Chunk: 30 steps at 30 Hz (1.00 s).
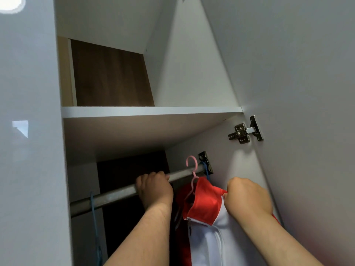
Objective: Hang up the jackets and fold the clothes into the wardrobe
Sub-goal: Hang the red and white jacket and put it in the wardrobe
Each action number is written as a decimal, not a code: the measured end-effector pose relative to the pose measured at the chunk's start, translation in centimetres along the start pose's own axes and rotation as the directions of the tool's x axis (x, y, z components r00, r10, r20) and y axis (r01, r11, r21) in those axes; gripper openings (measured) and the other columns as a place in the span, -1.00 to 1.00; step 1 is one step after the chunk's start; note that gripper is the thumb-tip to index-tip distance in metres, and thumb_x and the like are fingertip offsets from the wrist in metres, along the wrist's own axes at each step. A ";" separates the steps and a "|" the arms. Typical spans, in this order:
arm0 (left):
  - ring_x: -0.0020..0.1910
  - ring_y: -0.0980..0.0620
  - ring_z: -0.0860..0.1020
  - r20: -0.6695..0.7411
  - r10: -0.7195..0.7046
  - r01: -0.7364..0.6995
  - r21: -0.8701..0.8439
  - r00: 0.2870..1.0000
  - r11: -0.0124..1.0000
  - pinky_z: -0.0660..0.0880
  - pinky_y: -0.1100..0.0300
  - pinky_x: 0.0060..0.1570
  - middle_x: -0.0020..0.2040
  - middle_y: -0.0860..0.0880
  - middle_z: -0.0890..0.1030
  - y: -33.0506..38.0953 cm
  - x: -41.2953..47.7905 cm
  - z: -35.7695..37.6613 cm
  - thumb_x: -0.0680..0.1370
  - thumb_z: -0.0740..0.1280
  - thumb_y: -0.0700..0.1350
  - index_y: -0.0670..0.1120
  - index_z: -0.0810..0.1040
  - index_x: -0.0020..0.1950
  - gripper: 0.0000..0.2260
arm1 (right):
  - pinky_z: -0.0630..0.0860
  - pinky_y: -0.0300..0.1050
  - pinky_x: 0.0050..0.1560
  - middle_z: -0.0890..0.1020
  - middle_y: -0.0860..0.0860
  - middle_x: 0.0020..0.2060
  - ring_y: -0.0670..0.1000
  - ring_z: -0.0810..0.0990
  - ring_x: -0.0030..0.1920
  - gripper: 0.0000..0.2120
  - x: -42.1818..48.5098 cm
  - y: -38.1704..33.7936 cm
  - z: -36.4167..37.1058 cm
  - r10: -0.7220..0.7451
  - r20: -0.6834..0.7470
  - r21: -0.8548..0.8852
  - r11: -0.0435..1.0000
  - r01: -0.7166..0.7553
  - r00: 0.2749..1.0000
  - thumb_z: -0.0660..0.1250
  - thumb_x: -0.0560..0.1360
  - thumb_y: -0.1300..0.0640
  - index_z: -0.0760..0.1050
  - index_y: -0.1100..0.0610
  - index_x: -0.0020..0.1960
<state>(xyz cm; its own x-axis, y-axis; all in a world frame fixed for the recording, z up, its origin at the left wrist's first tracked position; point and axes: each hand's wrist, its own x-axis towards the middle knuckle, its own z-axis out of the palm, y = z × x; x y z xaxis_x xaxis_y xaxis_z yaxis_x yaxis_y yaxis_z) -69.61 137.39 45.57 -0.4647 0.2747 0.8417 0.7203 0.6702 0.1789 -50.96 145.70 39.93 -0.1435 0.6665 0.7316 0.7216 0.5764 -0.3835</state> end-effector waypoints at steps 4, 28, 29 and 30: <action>0.09 0.00 0.48 -0.024 0.004 -0.004 0.001 1.000 1.000 0.24 0.11 0.20 0.02 0.05 0.62 0.0 -0.3 0.1 0.65 0.11 0.02 0.05 0.59 0.06 -0.74 | 0.31 -0.15 -0.26 0.51 -0.08 -0.22 0.12 0.62 -0.09 -0.70 0.6 -0.3 -1.0 -0.021 -0.007 0.021 1.000 0.021 1.000 0.28 0.47 0.16 0.21 0.06 -0.33; 0.07 -0.02 0.48 -0.083 0.055 -0.056 -0.014 0.995 0.998 0.22 0.11 0.24 -0.03 0.02 0.61 -0.2 0.1 1.0 0.64 0.13 -0.02 0.06 0.59 0.04 -0.77 | 0.32 -0.13 -0.19 0.63 -0.02 0.01 0.10 0.63 0.05 -0.93 -0.8 2.2 2.8 0.052 0.067 -0.020 0.999 -0.051 0.996 0.25 0.54 0.07 0.50 0.01 -0.01; 0.10 -0.02 0.48 -0.088 0.058 -0.059 -0.013 0.994 0.998 0.21 0.10 0.31 -0.01 0.02 0.61 -0.2 0.1 1.1 0.64 0.13 -0.03 0.05 0.59 0.05 -0.77 | 0.32 -0.12 -0.19 0.63 -0.02 0.01 0.10 0.62 0.05 -0.94 -1.0 2.3 2.9 0.042 0.070 -0.020 0.999 -0.041 0.997 0.25 0.54 0.06 0.49 0.01 -0.02; 0.12 -0.02 0.48 -0.090 0.058 -0.059 -0.009 0.994 0.998 0.16 0.08 0.39 0.00 0.01 0.61 -0.2 0.0 1.1 0.63 0.14 -0.05 0.04 0.59 0.08 -0.77 | 0.32 -0.12 -0.19 0.63 -0.03 0.01 0.09 0.62 0.05 -0.95 -1.2 2.4 3.0 0.032 0.069 -0.014 0.999 -0.031 0.997 0.25 0.55 0.05 0.47 0.00 -0.05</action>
<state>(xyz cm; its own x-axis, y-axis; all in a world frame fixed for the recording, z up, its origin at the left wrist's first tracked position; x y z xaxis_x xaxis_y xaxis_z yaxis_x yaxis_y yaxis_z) -70.35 138.07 44.98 -0.3743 0.2498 0.8930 0.7511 0.6465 0.1339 -51.06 147.67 36.45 -0.1668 0.7158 0.6781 0.7352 0.5486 -0.3983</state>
